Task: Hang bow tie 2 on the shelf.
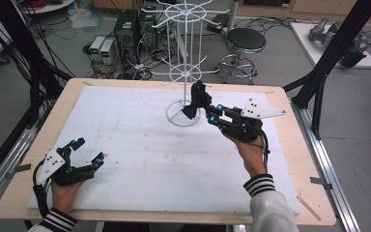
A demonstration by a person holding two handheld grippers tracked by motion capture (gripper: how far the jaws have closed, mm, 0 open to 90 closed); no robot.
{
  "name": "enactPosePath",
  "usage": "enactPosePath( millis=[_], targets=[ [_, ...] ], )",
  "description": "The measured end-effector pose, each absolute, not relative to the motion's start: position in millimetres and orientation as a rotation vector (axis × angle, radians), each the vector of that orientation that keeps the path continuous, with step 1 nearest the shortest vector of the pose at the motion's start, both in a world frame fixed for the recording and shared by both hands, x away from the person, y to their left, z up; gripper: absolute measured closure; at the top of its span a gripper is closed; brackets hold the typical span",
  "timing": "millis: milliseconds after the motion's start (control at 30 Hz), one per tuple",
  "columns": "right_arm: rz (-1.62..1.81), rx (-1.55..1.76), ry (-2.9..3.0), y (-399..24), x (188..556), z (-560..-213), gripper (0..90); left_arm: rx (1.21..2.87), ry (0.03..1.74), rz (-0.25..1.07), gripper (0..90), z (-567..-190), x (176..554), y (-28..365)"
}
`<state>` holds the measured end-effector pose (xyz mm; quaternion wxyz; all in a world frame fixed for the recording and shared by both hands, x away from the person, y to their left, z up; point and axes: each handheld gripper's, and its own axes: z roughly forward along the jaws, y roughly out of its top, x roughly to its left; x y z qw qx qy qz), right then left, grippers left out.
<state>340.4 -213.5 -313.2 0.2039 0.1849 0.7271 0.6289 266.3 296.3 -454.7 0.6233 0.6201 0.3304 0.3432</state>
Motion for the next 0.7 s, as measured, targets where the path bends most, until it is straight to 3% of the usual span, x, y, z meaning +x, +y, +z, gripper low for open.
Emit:
enactPosePath(
  millis=[700],
  targets=[
    [1.68,0.525,2.029,-185.4,352.1,-308.8,75.4,1.422,0.758,0.786,11.6,-454.8,266.4,296.4]
  ],
)
